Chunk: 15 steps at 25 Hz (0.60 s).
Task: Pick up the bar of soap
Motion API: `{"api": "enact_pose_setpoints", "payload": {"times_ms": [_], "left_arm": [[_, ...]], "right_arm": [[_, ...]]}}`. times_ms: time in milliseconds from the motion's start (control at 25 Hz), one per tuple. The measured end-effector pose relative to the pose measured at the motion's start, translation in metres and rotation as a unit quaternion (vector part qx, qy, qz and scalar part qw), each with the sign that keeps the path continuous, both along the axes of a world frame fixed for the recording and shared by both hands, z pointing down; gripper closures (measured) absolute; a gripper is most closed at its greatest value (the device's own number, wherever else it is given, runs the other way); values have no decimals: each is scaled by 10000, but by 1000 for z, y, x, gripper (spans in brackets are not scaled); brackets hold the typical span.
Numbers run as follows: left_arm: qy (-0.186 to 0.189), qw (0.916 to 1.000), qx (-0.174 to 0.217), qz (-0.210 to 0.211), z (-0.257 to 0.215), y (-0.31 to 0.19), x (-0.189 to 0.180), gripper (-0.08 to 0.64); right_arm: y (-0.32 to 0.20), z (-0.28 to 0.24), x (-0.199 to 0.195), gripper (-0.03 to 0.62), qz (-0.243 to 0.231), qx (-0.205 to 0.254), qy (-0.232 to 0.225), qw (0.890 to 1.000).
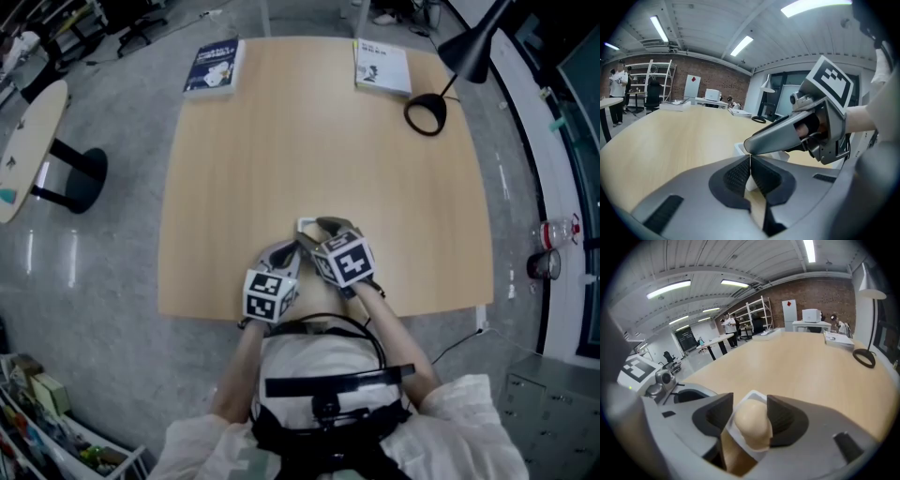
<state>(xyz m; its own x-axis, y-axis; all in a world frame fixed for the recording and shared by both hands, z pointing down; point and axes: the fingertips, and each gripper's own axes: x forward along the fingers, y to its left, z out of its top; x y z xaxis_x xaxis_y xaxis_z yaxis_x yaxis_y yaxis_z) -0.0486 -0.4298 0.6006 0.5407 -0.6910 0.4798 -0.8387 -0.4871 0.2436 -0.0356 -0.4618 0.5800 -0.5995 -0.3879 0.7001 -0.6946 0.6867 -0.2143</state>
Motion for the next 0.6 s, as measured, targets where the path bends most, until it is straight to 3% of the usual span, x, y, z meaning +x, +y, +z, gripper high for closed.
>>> {"api": "enact_pose_setpoints", "payload": {"times_ms": [320, 600], "left_arm": [[55, 9998, 109, 126, -2, 1, 2, 548], [135, 9998, 123, 99, 0, 2, -2, 548]], "right_arm": [[-5, 10, 15, 334, 206, -296, 245, 9990], [-7, 12, 8, 334, 95, -10, 593, 9982]]}}
